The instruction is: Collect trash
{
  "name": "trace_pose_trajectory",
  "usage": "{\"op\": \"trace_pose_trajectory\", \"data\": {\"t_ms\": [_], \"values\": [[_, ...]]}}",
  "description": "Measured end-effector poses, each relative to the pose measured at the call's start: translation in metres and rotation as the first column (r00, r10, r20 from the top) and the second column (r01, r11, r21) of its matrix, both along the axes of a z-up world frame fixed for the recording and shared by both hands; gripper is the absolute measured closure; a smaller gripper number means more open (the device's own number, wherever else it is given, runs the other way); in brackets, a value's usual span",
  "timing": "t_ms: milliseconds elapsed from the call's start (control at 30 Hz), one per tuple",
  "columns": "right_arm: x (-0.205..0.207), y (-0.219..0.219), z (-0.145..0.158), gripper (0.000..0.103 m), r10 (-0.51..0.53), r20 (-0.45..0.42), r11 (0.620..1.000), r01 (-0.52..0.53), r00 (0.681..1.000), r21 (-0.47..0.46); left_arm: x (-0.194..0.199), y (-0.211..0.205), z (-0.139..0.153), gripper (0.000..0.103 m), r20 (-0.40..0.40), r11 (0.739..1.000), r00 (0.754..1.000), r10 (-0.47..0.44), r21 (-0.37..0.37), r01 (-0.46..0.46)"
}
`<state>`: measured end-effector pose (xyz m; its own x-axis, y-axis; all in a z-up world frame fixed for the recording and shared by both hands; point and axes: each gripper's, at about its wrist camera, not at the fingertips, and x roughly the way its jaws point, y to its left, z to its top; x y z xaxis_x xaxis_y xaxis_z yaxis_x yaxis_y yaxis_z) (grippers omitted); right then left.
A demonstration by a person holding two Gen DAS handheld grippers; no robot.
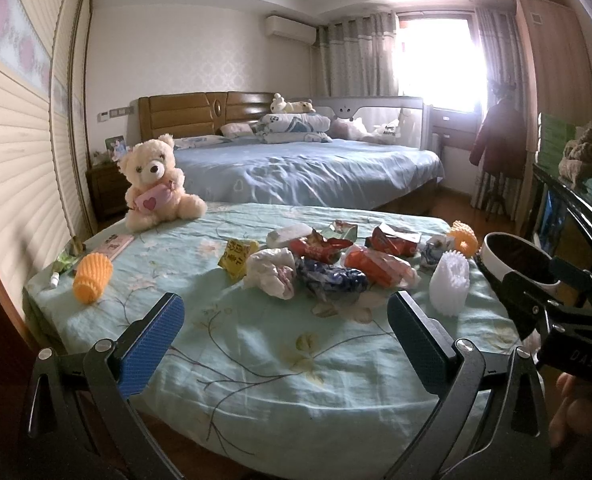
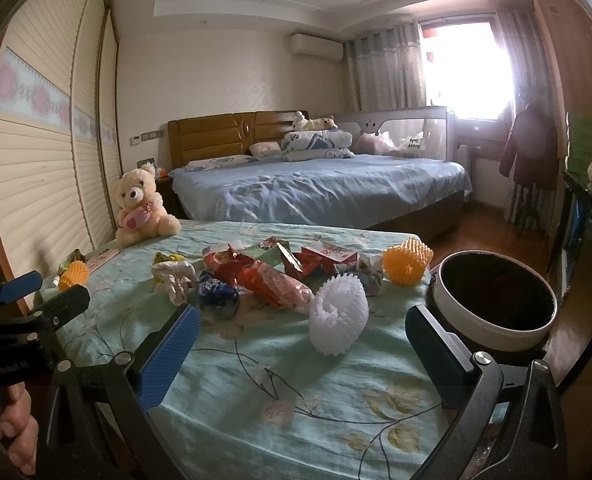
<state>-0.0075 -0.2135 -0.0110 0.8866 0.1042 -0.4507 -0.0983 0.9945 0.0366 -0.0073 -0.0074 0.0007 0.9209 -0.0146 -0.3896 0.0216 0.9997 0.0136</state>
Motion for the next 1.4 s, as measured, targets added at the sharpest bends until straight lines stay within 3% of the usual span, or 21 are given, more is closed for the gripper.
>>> {"op": "trace_pose_trajectory", "data": {"t_ms": [533, 1200, 1400], "values": [[0.0, 0.001, -0.006, 0.0, 0.004, -0.019, 1.0, -0.004, 1.0, 0.007, -0.001, -0.002, -0.005, 0.0, -0.011, 1.0, 1.0, -0.001, -0.004, 0.001], [0.046, -0.023, -0.032, 0.001, -0.033, -0.179, 0.998, 0.042, 0.983, 0.048, 0.066, -0.003, -0.036, 0.003, -0.208, 0.997, 0.977, -0.054, -0.058, 0.042], [0.072, -0.029, -0.047, 0.013, -0.03, -0.267, 0.997, 0.049, 0.963, 0.064, 0.101, -0.012, -0.049, 0.009, -0.268, 0.997, 0.96, -0.075, -0.05, 0.064]]}}
